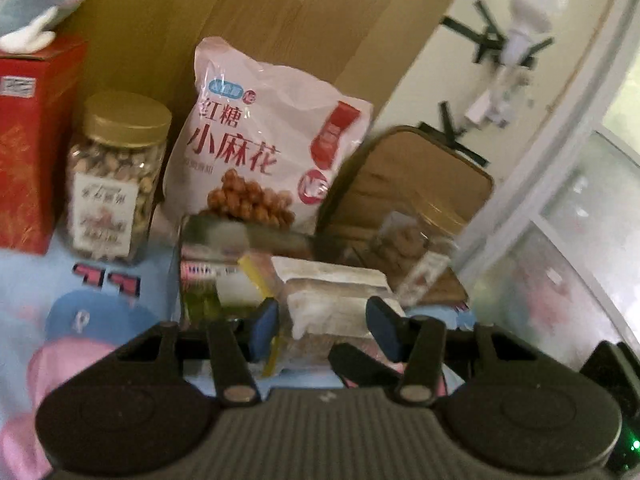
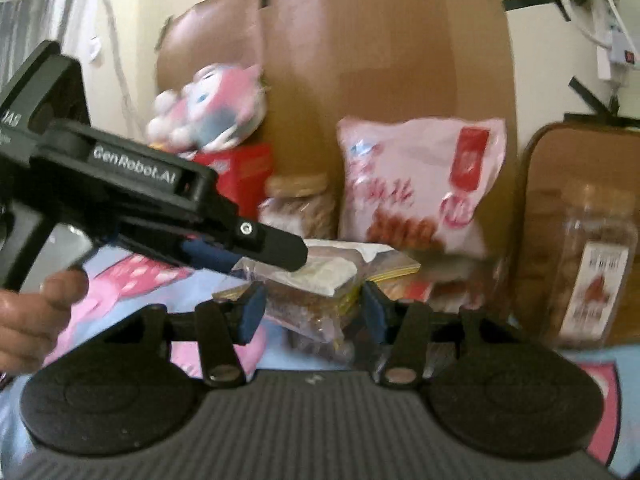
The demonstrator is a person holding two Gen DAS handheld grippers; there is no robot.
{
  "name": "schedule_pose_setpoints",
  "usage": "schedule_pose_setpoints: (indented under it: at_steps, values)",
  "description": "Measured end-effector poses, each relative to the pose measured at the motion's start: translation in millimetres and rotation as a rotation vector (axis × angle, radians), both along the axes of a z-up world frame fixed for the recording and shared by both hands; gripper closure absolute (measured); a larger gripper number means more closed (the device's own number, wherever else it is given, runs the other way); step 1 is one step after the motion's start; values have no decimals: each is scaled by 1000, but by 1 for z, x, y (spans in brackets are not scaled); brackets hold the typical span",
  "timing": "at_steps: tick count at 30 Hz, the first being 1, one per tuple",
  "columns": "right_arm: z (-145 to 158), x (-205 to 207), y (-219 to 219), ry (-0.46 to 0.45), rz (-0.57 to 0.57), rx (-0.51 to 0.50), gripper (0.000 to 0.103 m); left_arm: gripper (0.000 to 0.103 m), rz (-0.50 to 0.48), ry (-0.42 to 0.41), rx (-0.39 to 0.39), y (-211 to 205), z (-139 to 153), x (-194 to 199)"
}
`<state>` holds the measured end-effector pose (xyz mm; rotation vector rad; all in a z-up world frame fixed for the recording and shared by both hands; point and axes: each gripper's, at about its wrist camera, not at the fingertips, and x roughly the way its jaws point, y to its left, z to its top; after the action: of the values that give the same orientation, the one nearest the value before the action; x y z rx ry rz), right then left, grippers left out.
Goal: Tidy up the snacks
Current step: 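Carry the wafer bag into the dark box and release it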
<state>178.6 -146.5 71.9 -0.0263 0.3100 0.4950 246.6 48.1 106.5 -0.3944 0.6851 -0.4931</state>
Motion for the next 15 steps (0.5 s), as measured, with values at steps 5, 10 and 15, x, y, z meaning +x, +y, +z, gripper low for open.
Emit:
schedule_pose_setpoints:
  at_steps: [5, 10, 15]
  values:
    - [-9, 50, -15, 3, -180, -45, 51, 54, 71, 46, 50, -12, -19, 31]
    - [-16, 31, -46, 11, -241, 43, 51, 54, 59, 34, 11, 8, -28, 6]
    - [-29, -15, -60, 33, -187, 102, 51, 54, 26, 9, -24, 29, -32, -40]
